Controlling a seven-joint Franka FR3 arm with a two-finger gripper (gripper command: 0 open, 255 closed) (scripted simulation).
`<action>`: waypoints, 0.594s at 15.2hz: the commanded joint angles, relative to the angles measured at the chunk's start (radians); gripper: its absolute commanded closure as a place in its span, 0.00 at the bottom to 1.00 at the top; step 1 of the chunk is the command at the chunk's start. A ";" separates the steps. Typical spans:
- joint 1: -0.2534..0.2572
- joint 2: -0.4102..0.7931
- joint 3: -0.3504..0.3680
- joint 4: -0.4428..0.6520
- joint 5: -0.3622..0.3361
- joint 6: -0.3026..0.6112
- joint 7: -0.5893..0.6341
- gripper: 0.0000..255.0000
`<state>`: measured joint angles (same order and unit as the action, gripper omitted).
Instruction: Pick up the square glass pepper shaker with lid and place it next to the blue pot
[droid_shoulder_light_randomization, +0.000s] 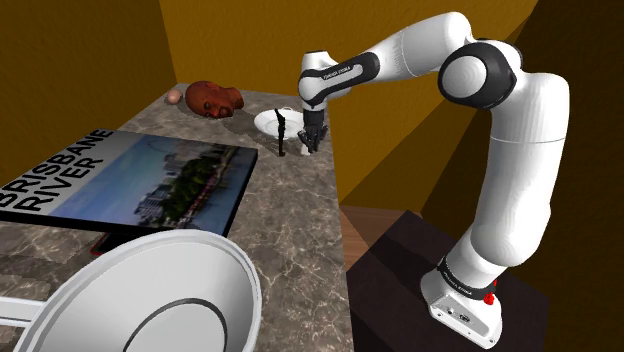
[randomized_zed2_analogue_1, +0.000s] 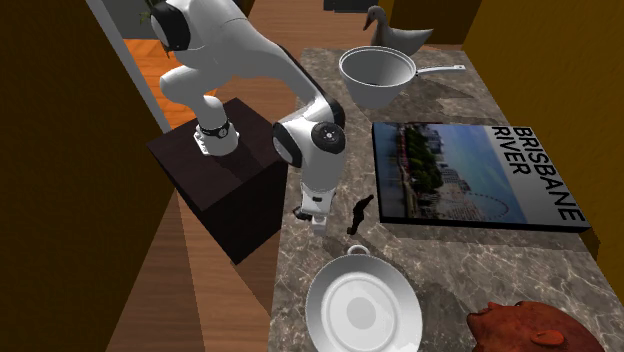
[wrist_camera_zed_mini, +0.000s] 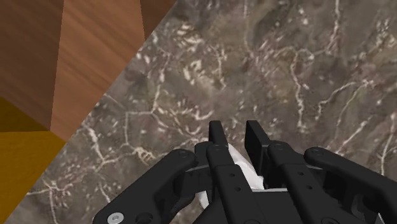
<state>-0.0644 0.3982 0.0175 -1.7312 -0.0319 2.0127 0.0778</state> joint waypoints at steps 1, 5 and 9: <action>0.001 -0.012 0.001 0.009 0.000 -0.021 0.000 1.00; 0.001 -0.032 0.001 0.035 0.001 -0.067 -0.001 1.00; 0.001 -0.049 0.001 0.064 0.002 -0.114 -0.002 1.00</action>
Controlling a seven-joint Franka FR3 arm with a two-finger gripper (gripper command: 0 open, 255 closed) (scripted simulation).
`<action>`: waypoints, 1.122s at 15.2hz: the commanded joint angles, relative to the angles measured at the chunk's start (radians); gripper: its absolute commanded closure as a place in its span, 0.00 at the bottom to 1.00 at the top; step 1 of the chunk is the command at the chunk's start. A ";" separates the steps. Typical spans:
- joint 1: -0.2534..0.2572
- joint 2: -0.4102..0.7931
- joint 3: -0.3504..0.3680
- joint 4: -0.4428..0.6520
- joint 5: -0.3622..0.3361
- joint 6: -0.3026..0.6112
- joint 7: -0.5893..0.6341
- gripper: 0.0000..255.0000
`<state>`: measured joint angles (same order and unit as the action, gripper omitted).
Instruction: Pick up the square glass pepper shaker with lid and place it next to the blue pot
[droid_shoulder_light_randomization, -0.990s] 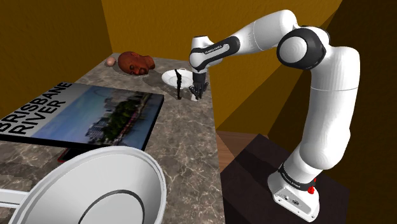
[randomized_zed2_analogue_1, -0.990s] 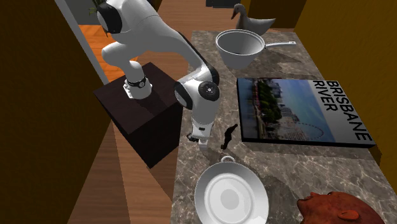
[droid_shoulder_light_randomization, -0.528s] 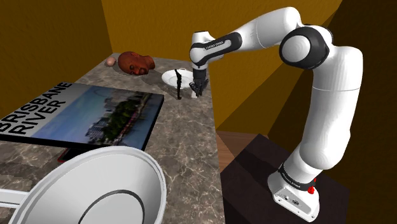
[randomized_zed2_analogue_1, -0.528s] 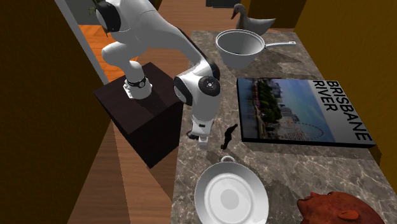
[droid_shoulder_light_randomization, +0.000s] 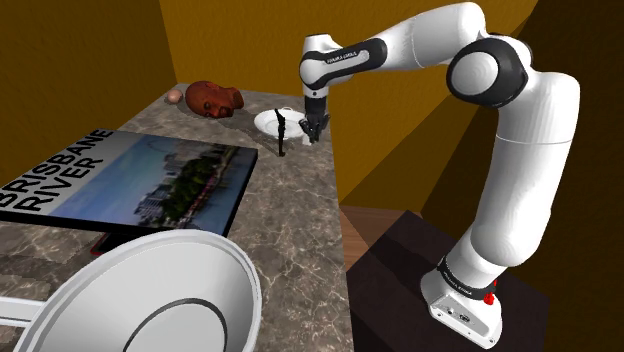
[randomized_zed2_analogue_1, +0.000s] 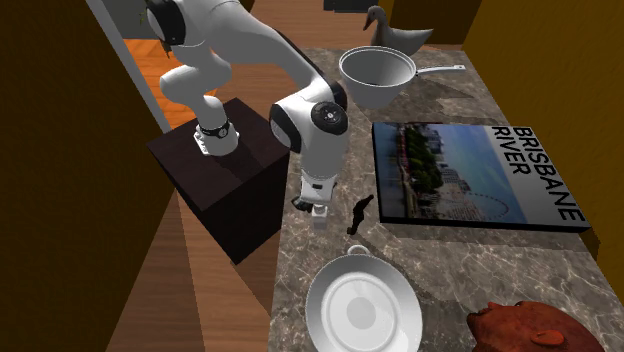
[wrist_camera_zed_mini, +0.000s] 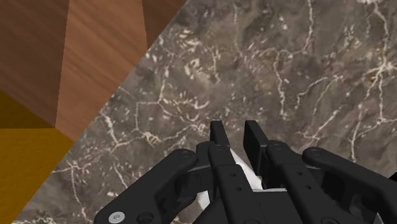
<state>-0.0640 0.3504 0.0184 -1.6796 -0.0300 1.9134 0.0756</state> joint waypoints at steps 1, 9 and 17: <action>0.000 -0.006 0.000 0.021 0.000 -0.027 0.000 1.00; 0.001 -0.030 0.001 0.094 0.002 -0.124 -0.003 1.00; -0.004 -0.100 -0.007 -0.043 -0.009 0.017 0.007 0.00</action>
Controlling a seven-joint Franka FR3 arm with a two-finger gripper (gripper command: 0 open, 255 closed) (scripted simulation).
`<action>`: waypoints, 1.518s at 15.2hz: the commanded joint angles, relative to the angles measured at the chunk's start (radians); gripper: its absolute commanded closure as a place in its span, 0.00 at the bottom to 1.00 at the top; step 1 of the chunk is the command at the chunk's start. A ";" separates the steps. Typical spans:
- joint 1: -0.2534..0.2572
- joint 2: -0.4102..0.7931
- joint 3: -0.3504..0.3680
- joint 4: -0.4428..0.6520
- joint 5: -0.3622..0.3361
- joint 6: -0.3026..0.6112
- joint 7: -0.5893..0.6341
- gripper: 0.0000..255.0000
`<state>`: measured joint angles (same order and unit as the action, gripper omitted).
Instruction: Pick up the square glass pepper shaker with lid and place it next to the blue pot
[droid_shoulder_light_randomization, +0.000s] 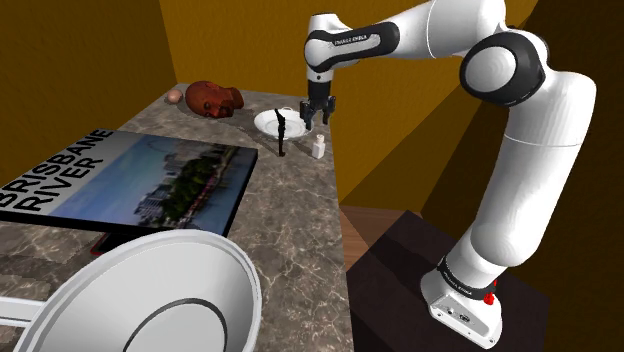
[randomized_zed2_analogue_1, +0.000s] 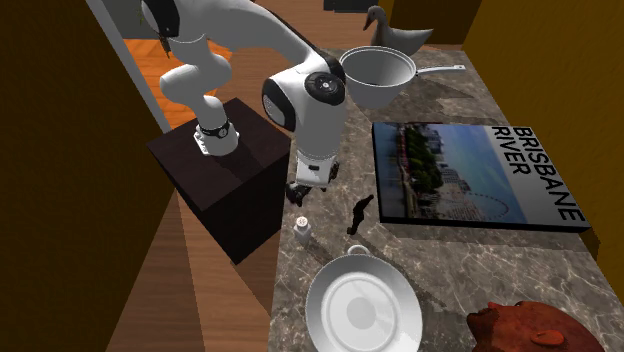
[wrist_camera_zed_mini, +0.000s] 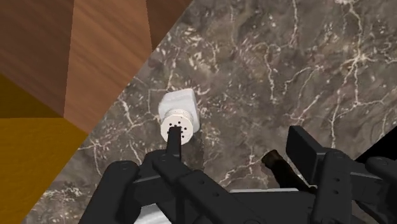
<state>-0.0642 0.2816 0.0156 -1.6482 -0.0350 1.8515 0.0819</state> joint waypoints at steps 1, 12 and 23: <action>-0.006 -0.056 -0.008 -0.150 -0.011 0.167 0.008 0.00; -0.019 -0.045 -0.034 -0.431 -0.060 0.632 0.058 0.00; -0.019 -0.028 -0.035 -0.431 -0.061 0.649 0.058 1.00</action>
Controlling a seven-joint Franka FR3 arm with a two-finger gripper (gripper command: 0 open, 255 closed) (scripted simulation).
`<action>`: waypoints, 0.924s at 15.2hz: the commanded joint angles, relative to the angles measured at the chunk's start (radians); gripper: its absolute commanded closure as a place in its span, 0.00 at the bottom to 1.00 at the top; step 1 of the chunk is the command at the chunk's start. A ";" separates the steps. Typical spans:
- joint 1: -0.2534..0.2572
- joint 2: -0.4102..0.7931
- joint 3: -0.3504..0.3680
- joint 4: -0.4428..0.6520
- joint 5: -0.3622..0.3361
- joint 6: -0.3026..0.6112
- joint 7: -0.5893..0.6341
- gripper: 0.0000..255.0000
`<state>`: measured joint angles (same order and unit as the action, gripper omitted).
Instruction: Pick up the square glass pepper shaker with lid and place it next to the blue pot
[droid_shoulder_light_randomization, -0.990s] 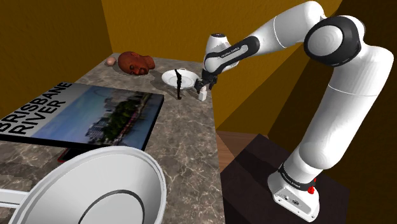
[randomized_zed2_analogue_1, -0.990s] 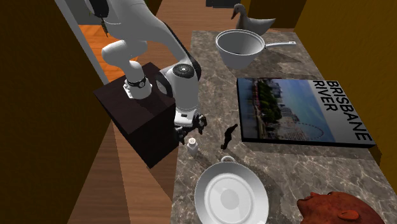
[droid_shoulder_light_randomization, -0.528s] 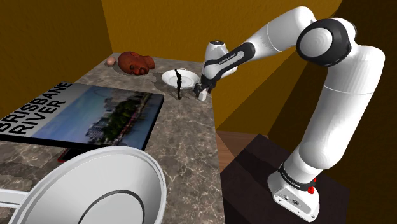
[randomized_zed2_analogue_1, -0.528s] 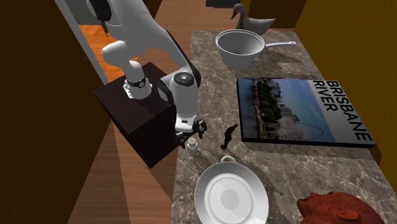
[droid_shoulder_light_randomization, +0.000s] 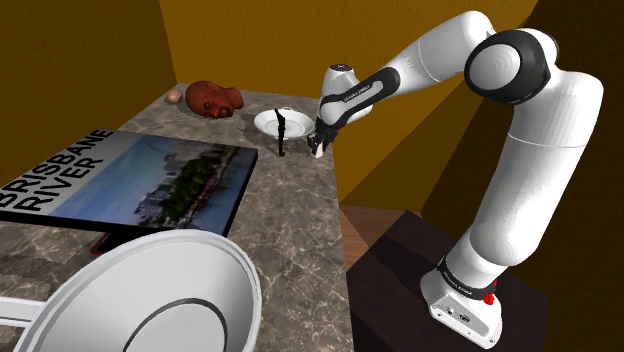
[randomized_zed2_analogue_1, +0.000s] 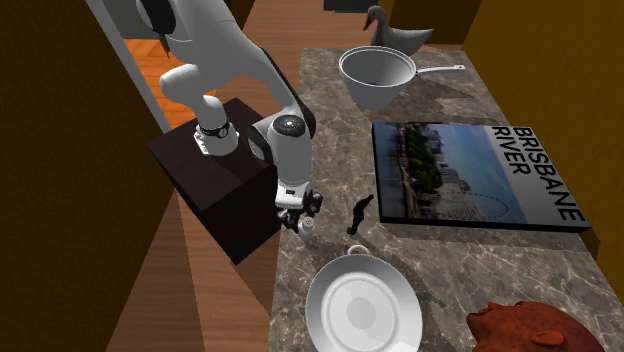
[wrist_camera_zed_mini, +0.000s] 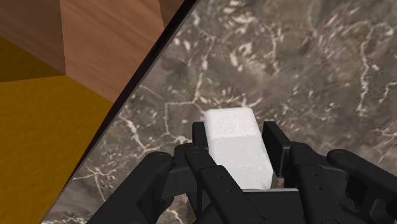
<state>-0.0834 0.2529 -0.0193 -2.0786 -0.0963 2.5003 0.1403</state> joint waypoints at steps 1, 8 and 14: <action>0.000 0.000 0.000 0.000 0.000 0.000 0.000 1.00; 0.000 0.000 0.000 0.000 0.000 0.000 0.000 1.00; 0.000 -0.048 0.002 0.023 0.006 -0.071 -0.008 1.00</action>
<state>-0.0842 0.2131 -0.0177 -2.0583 -0.0908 2.4402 0.1328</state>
